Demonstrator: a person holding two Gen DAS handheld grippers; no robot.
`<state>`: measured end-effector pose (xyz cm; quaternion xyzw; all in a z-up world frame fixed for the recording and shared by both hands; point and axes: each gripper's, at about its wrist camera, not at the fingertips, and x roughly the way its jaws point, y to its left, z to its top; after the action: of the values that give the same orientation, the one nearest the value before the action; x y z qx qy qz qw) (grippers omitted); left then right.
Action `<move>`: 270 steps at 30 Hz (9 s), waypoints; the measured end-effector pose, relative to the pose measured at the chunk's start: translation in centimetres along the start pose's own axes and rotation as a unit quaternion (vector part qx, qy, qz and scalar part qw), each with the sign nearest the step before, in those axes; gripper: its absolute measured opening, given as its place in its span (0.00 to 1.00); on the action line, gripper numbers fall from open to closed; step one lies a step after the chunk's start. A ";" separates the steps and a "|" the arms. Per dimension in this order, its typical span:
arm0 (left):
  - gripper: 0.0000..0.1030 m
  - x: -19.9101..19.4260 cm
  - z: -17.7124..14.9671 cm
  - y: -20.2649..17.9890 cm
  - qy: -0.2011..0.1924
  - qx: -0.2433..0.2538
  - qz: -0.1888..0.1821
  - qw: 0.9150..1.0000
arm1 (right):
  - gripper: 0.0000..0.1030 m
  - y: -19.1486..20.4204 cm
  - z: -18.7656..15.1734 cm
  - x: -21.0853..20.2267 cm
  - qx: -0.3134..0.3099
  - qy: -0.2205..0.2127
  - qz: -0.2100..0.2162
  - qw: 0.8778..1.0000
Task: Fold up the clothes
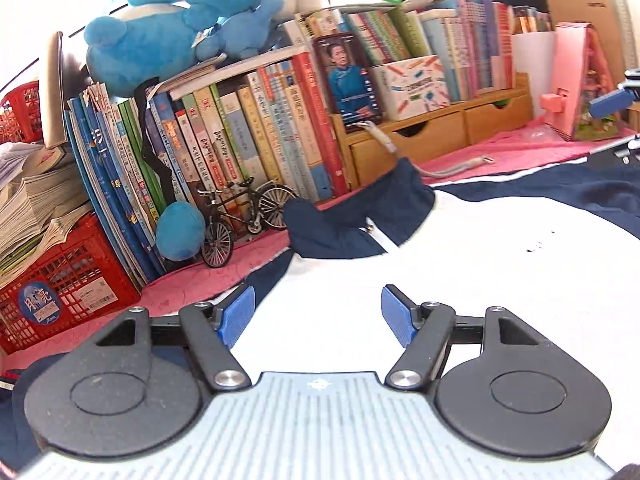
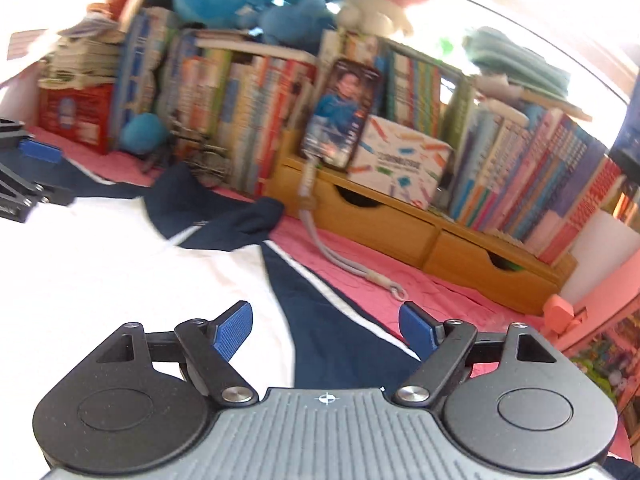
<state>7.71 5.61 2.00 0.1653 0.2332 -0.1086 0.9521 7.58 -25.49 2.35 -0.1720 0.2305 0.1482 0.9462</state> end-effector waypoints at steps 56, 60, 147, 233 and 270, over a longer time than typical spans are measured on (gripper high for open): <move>0.60 -15.1 -10.3 -4.3 -0.038 -0.202 0.092 0.974 | 0.54 13.8 -10.0 -15.1 0.215 -0.069 -0.040 0.973; 0.42 -11.4 -9.6 -5.8 0.000 -0.184 0.053 0.982 | 0.52 15.2 -8.1 -11.0 0.192 -0.006 0.035 0.981; 0.04 28.5 9.5 -2.7 0.078 -0.248 -0.179 0.949 | 0.76 -3.2 -6.4 14.1 0.213 0.096 -0.085 0.969; 0.31 10.0 7.7 -12.6 0.010 -0.104 -0.190 0.976 | 0.95 -31.2 -26.8 -7.9 0.601 -0.023 -0.261 0.755; 0.51 13.0 5.9 -22.4 0.048 -0.030 -0.225 0.973 | 0.24 -27.2 -19.4 1.0 0.276 0.182 -0.380 0.864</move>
<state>15.06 -18.85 -5.19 0.0851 0.3134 -0.3051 0.8952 10.69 -57.37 -7.34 -0.0023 0.3467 -0.3258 0.8796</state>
